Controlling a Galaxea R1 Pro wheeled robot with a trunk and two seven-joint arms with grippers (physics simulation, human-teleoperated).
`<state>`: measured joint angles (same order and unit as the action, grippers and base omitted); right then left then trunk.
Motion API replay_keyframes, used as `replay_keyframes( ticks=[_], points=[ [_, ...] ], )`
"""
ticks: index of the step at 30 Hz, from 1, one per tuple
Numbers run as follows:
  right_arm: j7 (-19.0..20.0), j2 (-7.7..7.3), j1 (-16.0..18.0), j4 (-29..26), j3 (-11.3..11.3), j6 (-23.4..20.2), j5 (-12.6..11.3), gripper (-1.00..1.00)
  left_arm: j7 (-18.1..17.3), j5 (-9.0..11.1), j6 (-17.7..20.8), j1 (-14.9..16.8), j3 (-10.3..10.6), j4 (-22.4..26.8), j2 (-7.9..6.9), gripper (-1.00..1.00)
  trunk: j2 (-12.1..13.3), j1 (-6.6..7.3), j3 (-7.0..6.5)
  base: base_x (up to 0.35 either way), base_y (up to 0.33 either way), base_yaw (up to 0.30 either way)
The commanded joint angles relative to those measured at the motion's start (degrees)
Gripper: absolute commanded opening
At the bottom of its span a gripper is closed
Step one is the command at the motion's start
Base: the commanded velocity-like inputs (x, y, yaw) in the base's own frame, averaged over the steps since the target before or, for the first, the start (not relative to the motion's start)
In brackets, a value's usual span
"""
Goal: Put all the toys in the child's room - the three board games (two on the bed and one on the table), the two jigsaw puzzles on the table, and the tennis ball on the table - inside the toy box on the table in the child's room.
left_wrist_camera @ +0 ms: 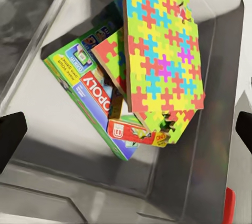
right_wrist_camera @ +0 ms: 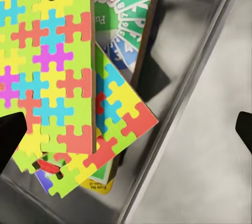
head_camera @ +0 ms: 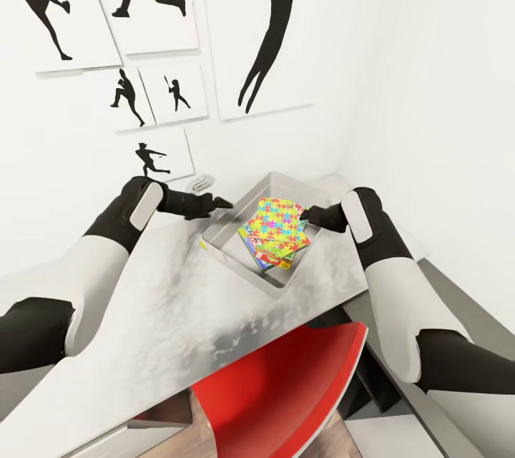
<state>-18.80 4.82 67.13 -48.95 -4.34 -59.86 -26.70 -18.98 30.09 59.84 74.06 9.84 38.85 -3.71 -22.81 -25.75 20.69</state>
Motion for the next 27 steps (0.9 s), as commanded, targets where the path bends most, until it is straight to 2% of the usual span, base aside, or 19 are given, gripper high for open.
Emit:
replay_keyframes(
  ticks=[1,7,17,27],
  points=[
    [-0.59,0.07,0.01,-0.03,-0.16,-0.14,-0.61,1.00,-0.24,-0.53,0.02,0.07,0.18,0.01,-0.06,1.00,-0.11,-0.03,0.10,0.000,0.000,0.000],
    [-0.57,0.07,-0.14,-0.03,-0.22,-0.14,-0.63,1.00,1.30,-0.70,0.02,1.18,0.18,0.00,-0.01,1.00,-0.11,-0.03,0.10,0.000,0.000,0.000],
    [-0.55,0.02,-0.16,-0.04,-0.23,-0.14,-0.63,1.00,1.79,-0.76,0.02,1.70,0.18,0.42,0.08,1.00,-0.11,-0.03,0.10,0.000,0.000,0.000],
    [-0.54,0.01,-0.24,-0.03,-0.31,-0.14,-0.63,1.00,5.36,-0.76,0.00,3.42,0.11,0.52,0.17,1.00,-0.11,-0.03,0.10,0.000,0.000,0.000]
  ],
)
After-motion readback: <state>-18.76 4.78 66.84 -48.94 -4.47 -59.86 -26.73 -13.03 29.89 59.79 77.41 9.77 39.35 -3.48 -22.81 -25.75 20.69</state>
